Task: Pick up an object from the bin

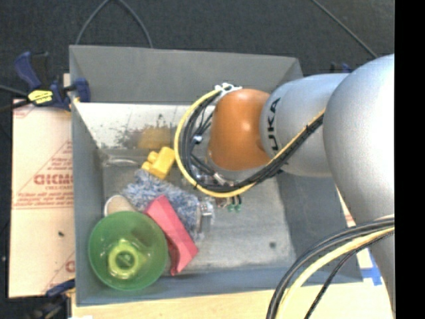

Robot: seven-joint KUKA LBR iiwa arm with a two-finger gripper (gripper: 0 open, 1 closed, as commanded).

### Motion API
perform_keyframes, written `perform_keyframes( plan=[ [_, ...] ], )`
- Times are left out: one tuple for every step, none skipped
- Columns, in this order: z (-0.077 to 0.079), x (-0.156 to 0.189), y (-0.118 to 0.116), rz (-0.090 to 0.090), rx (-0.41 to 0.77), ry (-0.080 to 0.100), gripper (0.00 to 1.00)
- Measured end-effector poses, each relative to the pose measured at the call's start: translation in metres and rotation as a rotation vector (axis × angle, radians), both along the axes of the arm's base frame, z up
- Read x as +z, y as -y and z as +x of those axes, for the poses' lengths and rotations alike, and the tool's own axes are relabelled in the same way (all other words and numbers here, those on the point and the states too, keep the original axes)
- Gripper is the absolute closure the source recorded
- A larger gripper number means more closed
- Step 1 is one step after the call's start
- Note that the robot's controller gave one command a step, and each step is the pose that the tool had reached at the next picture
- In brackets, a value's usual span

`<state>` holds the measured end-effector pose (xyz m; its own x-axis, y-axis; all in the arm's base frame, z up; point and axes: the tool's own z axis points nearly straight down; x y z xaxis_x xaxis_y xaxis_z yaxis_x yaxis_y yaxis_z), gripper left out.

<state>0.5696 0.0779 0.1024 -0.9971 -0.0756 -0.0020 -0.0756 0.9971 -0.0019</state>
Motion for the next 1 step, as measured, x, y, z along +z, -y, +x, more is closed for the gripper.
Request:
perform_keyframes(
  plan=[
    [-0.002, -0.0318, 0.0064, 0.0, -0.2, 0.014, 0.0]
  ],
)
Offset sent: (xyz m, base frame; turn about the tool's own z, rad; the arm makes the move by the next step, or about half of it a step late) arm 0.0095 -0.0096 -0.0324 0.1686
